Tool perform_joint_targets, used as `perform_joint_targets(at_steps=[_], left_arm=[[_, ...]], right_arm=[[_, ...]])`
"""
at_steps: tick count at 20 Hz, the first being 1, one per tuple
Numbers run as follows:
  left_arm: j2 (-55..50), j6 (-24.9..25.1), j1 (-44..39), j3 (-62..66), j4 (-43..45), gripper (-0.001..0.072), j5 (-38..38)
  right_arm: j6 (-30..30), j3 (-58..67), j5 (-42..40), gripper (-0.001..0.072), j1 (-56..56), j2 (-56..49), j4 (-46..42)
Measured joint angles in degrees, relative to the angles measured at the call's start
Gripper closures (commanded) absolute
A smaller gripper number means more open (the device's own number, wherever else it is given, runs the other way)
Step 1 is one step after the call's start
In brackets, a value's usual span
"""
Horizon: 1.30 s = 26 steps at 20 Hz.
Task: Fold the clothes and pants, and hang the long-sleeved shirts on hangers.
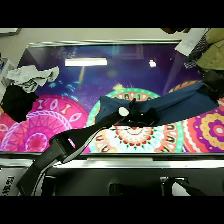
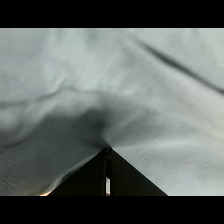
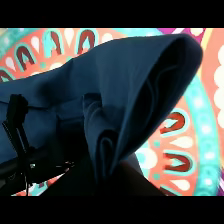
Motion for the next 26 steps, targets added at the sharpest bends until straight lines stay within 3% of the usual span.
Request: perform_joint_targets(at_steps=[5, 11, 15, 19, 26], left_arm=[[4.96, -2.03, 6.62, 0.48, 9.05, 0.0697, -10.71], [19.61, -9.14, 19.96, 0.59, 42.77, 0.0695, -33.59], [29.44, -7.82, 29.16, 0.61, 59.93, 0.0694, -47.41], [35.15, -4.48, 36.65, 0.61, 65.85, 0.0693, -56.02], [37.75, -2.89, 41.46, 0.61, 68.39, 0.0694, -59.19]], right_arm=[[0.50, 0.00, 2.49, 0.0680, 0.81, -1.22, 3.87], [5.11, -0.04, 8.76, 0.0680, 14.29, -4.85, 6.82], [10.95, -0.04, 15.10, 0.0680, 26.84, -9.84, 5.62], [16.33, -0.07, 22.38, 0.0680, 37.35, -15.82, 5.20], [20.74, -0.07, 29.66, 0.0679, 46.99, -25.42, 5.20]])
